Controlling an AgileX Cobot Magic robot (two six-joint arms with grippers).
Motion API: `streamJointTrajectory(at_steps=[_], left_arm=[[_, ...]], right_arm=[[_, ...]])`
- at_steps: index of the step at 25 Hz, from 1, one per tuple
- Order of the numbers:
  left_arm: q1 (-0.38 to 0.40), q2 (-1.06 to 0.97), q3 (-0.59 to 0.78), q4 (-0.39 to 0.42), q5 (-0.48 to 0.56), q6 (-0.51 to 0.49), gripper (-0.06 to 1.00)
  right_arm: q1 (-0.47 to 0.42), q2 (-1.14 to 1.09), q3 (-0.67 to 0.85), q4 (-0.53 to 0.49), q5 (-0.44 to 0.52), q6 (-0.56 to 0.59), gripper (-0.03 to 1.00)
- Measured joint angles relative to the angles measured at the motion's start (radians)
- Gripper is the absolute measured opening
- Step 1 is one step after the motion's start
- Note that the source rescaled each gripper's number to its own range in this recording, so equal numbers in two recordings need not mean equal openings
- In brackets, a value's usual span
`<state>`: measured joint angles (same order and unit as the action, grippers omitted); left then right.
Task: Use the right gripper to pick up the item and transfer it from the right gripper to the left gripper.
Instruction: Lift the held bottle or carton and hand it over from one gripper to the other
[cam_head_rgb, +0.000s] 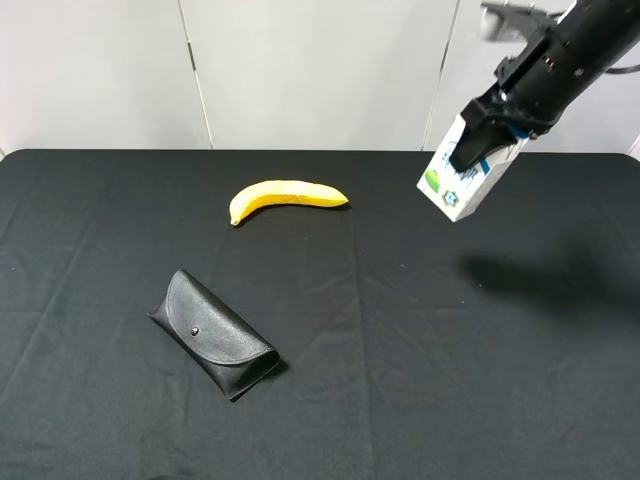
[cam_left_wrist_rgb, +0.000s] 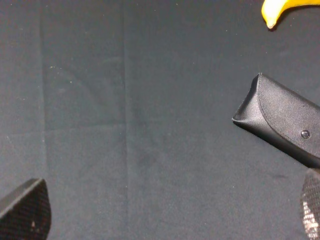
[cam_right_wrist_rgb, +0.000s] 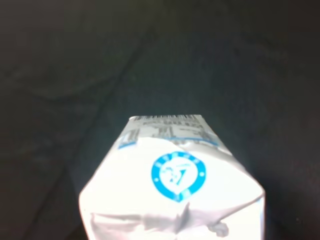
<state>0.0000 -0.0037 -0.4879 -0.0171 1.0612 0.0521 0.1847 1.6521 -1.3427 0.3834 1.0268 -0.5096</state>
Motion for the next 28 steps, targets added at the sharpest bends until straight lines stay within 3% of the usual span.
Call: streamJointTrajectory(at_steps=[21,28], left_arm=[[0.000,0.000,0.000,0.000,0.000,0.000,1.00],[0.000,0.000,0.000,0.000,0.000,0.000,1.00]], right_arm=[[0.000,-0.169,0.009,0.178,0.162,-0.065,0.05],[0.000,-0.237,0.094,0.241,0.180,-0.137,0.05]])
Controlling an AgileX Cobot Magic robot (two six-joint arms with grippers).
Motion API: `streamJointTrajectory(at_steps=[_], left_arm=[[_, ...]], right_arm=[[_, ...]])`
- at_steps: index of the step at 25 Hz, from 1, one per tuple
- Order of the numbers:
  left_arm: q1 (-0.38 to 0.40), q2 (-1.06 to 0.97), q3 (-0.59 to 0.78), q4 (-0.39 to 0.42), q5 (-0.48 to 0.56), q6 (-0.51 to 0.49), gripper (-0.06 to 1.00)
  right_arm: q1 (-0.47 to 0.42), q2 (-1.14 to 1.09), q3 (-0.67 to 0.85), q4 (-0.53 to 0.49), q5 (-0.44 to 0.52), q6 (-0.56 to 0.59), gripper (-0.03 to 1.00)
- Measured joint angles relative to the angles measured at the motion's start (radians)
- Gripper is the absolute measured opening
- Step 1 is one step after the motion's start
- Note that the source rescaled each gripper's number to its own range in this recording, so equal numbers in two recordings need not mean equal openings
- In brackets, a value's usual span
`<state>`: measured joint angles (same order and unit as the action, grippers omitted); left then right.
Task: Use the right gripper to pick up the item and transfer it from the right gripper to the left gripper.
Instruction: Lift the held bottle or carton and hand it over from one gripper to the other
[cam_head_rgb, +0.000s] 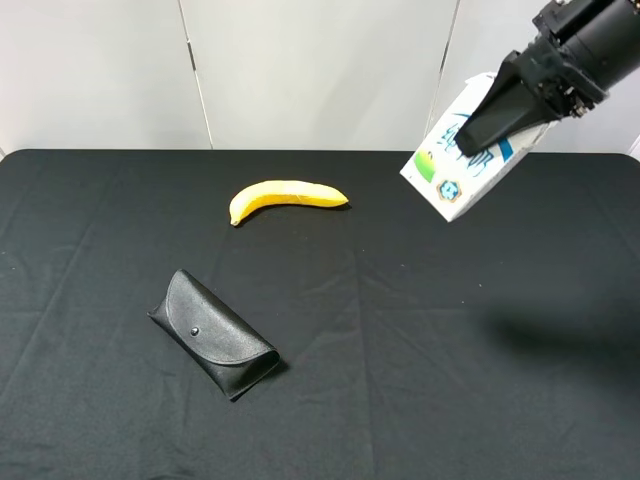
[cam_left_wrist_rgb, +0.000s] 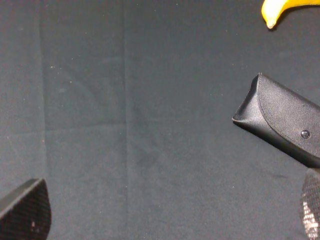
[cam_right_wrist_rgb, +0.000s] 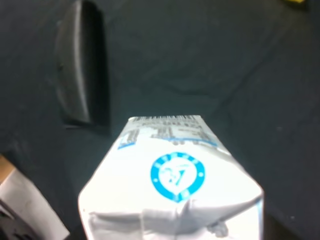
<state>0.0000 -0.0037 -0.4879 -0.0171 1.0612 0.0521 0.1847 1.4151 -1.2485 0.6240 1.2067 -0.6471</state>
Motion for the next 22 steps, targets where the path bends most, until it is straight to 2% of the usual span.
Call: streamJointTrajectory(at_steps=[22], left_arm=[[0.000,0.000,0.000,0.000,0.000,0.000,1.00]], right_arm=[[0.001,-0.025,0.034,0.227,0.006,-0.308,0.05]])
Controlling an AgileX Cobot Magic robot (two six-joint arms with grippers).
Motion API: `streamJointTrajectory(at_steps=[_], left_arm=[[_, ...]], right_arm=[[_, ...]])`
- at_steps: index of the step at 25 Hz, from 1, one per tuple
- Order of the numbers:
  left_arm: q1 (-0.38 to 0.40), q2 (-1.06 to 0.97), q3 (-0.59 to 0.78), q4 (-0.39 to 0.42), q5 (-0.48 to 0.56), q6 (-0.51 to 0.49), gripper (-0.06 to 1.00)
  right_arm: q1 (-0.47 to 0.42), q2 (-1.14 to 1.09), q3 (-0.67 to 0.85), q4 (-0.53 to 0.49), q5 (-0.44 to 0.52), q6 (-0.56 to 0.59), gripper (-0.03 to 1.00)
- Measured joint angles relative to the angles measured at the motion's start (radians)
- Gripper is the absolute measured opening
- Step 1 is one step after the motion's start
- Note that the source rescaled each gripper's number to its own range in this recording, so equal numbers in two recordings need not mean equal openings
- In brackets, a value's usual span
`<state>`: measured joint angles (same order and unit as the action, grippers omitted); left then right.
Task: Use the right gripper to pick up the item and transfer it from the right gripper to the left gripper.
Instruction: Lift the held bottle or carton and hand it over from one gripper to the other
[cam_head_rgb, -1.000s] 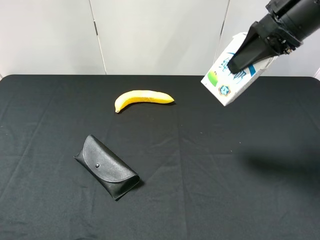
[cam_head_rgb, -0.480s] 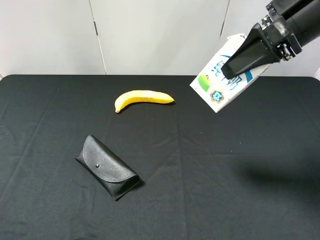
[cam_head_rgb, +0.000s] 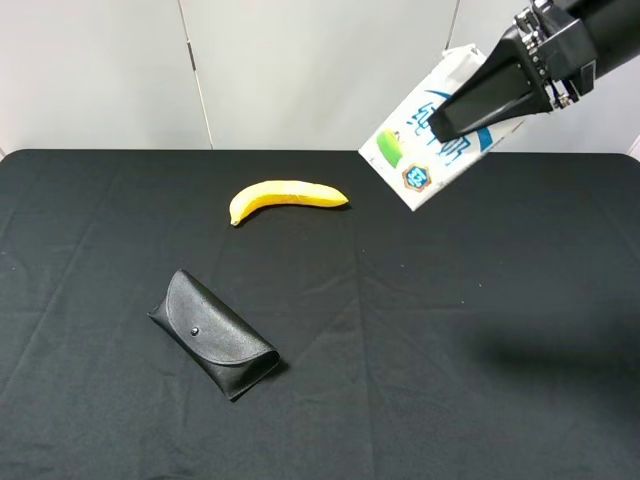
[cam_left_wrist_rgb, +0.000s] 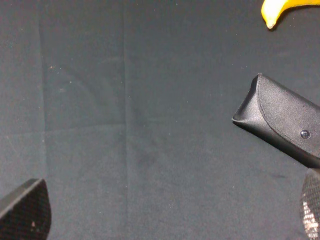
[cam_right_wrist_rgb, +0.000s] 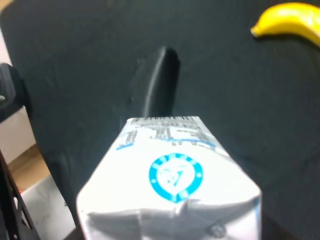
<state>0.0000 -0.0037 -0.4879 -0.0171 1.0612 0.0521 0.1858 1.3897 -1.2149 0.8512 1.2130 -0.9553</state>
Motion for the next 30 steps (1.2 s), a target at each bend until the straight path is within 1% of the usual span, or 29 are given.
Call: streamJointTrajectory(at_steps=[3,8,11,15,17,24,27,30], left_arm=[[0.000,0.000,0.000,0.000,0.000,0.000,1.00],[0.000,0.000,0.000,-0.004,0.000,0.006,1.00],[0.000,0.000,-0.011,-0.022,0.001,0.017,1.00],[0.000,0.010,-0.033,-0.043,0.004,0.058,1.00],[0.000,0.054,-0.047,-0.061,0.004,0.089,1.00],[0.000,0.287,-0.098,-0.114,-0.004,0.286,1.00],[-0.016,0.359,-0.111,-0.131,-0.057,0.342,1.00],[-0.065,0.406,-0.111,-0.125,-0.103,0.374,1.00]], right_arm=[[0.037,0.000,0.000,0.001,-0.002,-0.038,0.05],[0.165,0.000,0.000,-0.026,-0.011,-0.067,0.05],[0.200,0.000,0.000,-0.043,-0.017,-0.073,0.05],[0.203,0.000,0.000,-0.054,-0.029,-0.074,0.05],[0.203,0.000,0.000,-0.055,-0.029,-0.074,0.05],[0.203,0.034,0.000,-0.049,-0.029,-0.074,0.05],[0.203,0.052,0.000,-0.036,-0.034,-0.074,0.05],[0.203,0.055,0.000,-0.031,-0.047,-0.065,0.05]])
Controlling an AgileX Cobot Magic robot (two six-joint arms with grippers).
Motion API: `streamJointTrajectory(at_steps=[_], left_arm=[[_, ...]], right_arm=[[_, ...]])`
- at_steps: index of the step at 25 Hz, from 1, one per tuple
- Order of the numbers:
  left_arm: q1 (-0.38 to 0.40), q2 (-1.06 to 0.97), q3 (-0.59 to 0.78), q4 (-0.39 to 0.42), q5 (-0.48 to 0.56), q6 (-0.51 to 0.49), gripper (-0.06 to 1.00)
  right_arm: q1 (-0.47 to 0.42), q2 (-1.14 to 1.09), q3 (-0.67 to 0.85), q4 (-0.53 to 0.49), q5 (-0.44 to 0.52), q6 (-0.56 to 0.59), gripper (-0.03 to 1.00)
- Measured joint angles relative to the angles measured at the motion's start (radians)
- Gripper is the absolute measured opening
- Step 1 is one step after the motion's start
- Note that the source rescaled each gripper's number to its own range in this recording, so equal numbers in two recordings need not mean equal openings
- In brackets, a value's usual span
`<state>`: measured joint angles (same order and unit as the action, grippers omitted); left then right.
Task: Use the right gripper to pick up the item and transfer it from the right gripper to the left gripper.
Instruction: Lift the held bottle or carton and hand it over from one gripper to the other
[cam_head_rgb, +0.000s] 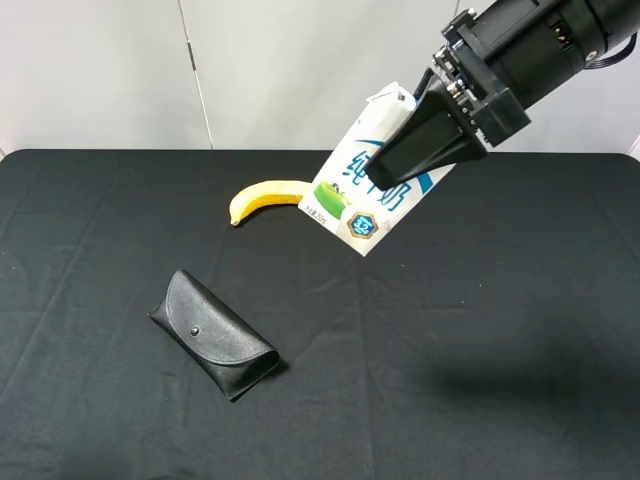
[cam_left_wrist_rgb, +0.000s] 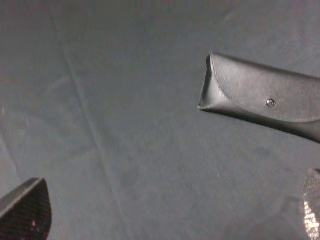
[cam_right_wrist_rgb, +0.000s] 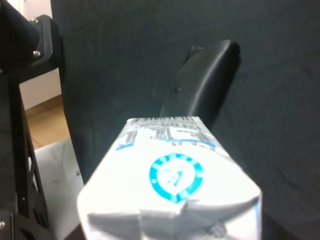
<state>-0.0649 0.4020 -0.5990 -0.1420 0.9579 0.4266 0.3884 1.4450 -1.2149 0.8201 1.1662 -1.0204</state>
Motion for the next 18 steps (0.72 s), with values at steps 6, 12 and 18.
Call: streamJointTrajectory(at_steps=[6,12,18], left_arm=[[-0.121,0.091,-0.028,0.038,-0.018,0.010,1.00],[-0.212,0.204,-0.086,0.070,-0.077,0.011,1.00],[-0.316,0.354,-0.134,0.074,-0.148,0.012,1.00]], right_arm=[[0.000,0.000,0.000,0.008,-0.075,0.097,0.05],[0.000,0.000,0.000,0.021,-0.095,0.162,0.05],[0.000,0.008,0.000,0.026,-0.104,0.172,0.05]])
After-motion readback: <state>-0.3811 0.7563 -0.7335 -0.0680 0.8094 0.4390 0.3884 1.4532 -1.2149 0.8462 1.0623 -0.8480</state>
